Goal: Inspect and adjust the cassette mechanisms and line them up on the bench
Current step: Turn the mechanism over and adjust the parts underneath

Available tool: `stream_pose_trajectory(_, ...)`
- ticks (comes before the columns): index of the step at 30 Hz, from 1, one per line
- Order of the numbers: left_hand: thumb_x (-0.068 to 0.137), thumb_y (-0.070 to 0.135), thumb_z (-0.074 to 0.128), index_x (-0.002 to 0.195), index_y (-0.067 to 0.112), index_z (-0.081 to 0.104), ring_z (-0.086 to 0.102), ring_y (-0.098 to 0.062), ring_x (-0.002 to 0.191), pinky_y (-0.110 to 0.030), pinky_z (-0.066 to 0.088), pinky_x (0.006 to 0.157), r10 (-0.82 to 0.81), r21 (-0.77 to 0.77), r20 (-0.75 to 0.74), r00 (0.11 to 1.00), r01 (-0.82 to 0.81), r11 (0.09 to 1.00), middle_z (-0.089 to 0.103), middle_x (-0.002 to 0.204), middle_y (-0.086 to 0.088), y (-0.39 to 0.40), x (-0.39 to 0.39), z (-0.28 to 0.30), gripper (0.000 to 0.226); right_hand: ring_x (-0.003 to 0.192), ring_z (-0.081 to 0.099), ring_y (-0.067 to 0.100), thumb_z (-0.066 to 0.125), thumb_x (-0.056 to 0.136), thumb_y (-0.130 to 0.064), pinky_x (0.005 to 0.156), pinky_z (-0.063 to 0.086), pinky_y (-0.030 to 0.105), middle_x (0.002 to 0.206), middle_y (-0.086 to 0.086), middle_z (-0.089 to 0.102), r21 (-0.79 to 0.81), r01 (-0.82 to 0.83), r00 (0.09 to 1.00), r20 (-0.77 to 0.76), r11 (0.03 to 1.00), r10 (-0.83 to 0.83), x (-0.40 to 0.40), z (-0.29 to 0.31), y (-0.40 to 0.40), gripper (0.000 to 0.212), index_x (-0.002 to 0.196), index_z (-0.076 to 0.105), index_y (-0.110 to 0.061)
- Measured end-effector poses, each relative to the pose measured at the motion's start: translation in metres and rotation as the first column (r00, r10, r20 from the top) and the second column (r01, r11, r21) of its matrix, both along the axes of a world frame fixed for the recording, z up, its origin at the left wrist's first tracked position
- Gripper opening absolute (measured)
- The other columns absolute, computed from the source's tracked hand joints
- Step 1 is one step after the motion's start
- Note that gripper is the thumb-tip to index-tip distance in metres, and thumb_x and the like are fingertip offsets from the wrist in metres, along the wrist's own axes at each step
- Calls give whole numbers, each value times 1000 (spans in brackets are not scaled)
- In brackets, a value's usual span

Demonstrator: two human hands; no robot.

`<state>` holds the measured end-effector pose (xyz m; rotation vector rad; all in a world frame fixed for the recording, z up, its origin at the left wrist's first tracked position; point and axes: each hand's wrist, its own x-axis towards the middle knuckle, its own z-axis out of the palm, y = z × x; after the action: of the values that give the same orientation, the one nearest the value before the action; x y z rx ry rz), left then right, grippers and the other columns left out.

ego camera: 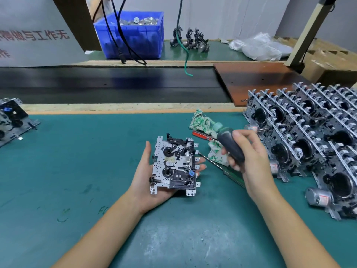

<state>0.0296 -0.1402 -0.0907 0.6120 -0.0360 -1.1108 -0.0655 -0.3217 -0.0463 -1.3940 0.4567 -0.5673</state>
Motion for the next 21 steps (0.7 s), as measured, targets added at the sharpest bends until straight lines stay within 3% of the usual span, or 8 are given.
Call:
stream_pose_trajectory(3,83,74,32,127,-2,57,51,-43,123,-51,46,98,0,-6,-6,1000,0,1000,49,134,-30,0,0,0,91,38,36,11,58,87,-31,37,24,19,54,1,55,84,-11,999,-33,996,14,-2,1,2,13,85,51,-20)
stream_pose_trajectory(7,83,73,32,126,-1,58,52,-43,122,-51,47,96,-3,-2,-2,1000,3,1000,50,134,-30,-1,0,1,90,43,43,10,69,64,-32,39,33,17,59,2,56,242,-136,991,50,961,128,-2,4,7,32,88,55,-18)
stream_pose_trajectory(11,82,73,34,124,-2,60,52,-44,121,-53,48,96,-9,-1,-6,1000,9,1000,50,133,-31,-1,-1,2,89,47,36,5,70,64,-18,41,32,14,65,-2,57,397,-179,978,176,900,116,1,2,10,28,90,60,-13)
stream_pose_trajectory(14,85,73,33,124,-2,60,51,-46,121,-54,46,97,-2,8,-9,1000,2,1000,49,133,-31,0,-1,2,88,47,37,4,65,69,-21,40,31,13,70,-2,60,512,-174,971,229,841,62,2,2,10,32,96,53,-9)
stream_pose_trajectory(17,86,73,32,124,-2,60,50,-46,122,-54,44,99,7,8,-14,1000,-7,1000,49,133,-32,0,-1,2,88,47,40,5,65,70,-33,40,32,15,68,-2,61,512,-107,980,200,852,3,2,3,11,31,89,54,-11)
stream_pose_trajectory(21,86,73,31,123,-1,61,52,-46,120,-53,47,96,-5,4,-13,1000,5,1000,50,132,-32,0,-2,3,88,51,46,5,63,70,-42,42,36,16,67,-1,60,367,-19,989,144,930,-37,-1,3,14,34,82,55,-11)
